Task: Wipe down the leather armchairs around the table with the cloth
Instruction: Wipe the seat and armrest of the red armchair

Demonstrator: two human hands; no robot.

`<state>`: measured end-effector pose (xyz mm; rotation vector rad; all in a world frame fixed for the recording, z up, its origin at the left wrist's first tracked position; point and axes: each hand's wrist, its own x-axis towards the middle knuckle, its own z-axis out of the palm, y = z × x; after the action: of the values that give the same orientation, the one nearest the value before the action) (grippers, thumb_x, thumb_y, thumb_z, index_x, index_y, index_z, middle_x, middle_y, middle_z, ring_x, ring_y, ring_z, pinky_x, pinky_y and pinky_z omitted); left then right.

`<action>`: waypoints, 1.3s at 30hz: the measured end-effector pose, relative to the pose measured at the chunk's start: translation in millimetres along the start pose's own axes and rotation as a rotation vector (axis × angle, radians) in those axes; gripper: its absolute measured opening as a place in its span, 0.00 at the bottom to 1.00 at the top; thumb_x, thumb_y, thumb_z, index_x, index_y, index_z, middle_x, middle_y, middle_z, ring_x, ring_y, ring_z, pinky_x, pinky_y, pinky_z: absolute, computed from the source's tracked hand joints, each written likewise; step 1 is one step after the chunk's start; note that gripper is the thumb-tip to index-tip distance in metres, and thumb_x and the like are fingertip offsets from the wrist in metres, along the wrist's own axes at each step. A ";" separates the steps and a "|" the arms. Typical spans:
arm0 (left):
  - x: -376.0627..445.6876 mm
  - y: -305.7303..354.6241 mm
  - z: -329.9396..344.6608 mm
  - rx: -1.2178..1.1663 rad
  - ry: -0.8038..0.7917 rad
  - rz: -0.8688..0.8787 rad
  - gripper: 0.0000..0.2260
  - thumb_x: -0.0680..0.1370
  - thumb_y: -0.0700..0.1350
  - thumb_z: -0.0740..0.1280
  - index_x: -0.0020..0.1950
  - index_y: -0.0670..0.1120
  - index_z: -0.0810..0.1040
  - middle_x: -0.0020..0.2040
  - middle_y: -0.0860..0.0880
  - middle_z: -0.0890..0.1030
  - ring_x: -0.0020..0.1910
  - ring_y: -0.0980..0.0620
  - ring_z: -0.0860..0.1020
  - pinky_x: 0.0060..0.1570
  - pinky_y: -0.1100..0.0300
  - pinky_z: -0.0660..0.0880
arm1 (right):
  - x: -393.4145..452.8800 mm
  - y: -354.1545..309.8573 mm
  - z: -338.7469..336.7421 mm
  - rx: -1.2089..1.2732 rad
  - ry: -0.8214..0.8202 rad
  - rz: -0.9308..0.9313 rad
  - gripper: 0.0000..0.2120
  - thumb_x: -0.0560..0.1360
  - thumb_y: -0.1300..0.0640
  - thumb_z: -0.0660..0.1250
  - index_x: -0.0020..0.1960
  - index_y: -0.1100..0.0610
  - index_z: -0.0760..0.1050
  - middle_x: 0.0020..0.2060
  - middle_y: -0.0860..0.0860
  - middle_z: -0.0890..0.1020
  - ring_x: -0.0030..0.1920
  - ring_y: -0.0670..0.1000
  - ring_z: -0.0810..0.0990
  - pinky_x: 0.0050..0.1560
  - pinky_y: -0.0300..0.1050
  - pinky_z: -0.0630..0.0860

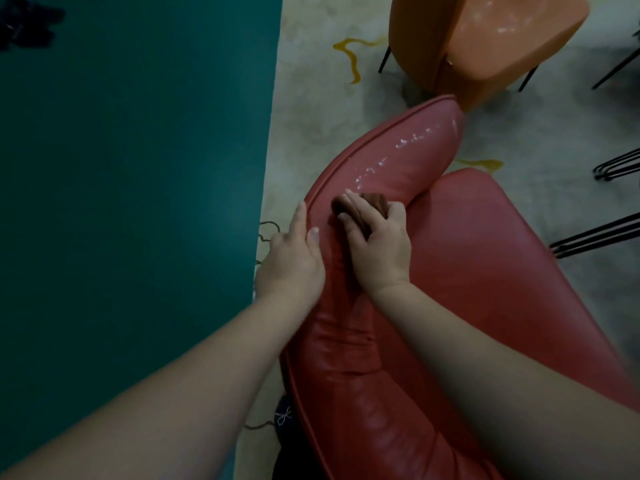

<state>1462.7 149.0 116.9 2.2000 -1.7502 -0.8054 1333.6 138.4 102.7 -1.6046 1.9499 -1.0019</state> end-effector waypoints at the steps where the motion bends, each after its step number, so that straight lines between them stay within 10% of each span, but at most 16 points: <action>1: 17.9 7.5 -1.4 0.001 -0.039 0.028 0.22 0.82 0.57 0.48 0.77 0.60 0.51 0.63 0.40 0.72 0.57 0.37 0.74 0.56 0.46 0.70 | 3.8 4.5 -2.2 0.034 0.025 0.038 0.17 0.76 0.47 0.68 0.65 0.41 0.76 0.53 0.49 0.69 0.50 0.47 0.75 0.53 0.37 0.71; 10: 68.3 17.3 16.3 0.091 0.035 0.154 0.22 0.82 0.56 0.48 0.76 0.61 0.53 0.54 0.40 0.78 0.50 0.38 0.76 0.48 0.50 0.69 | 92.1 39.2 -20.6 0.148 0.112 0.163 0.16 0.78 0.48 0.66 0.66 0.42 0.75 0.54 0.48 0.67 0.54 0.42 0.70 0.53 0.17 0.59; 14: 69.6 17.6 17.6 0.086 0.067 0.156 0.22 0.81 0.56 0.49 0.76 0.62 0.53 0.54 0.40 0.78 0.49 0.39 0.76 0.44 0.53 0.64 | 115.8 38.3 -2.2 0.068 0.054 0.164 0.17 0.78 0.46 0.66 0.66 0.41 0.75 0.56 0.53 0.69 0.60 0.53 0.73 0.62 0.35 0.65; 21: 66.1 19.9 18.5 0.092 0.098 0.170 0.24 0.78 0.58 0.47 0.75 0.64 0.53 0.54 0.42 0.78 0.44 0.39 0.77 0.40 0.56 0.62 | 78.7 30.6 8.9 -0.083 0.022 -0.166 0.17 0.75 0.45 0.65 0.64 0.44 0.78 0.49 0.57 0.74 0.47 0.59 0.76 0.47 0.53 0.77; 26: 64.5 18.1 17.4 0.069 0.098 0.147 0.24 0.78 0.59 0.46 0.75 0.66 0.51 0.53 0.44 0.77 0.43 0.40 0.77 0.41 0.56 0.63 | 119.8 29.8 12.8 -0.073 0.124 0.049 0.16 0.78 0.47 0.66 0.65 0.42 0.76 0.53 0.56 0.72 0.53 0.57 0.74 0.56 0.52 0.74; 39: 63.0 21.3 13.9 0.091 0.083 0.148 0.24 0.78 0.58 0.47 0.75 0.65 0.52 0.56 0.42 0.77 0.46 0.37 0.77 0.42 0.53 0.67 | 95.2 14.7 11.5 -0.163 -0.019 -0.145 0.15 0.75 0.45 0.66 0.61 0.43 0.80 0.51 0.57 0.74 0.48 0.61 0.75 0.46 0.55 0.77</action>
<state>1446.5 85.8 98.1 2.0961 -1.9163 -0.6042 1308.8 44.8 95.7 -1.8611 1.9699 -0.8969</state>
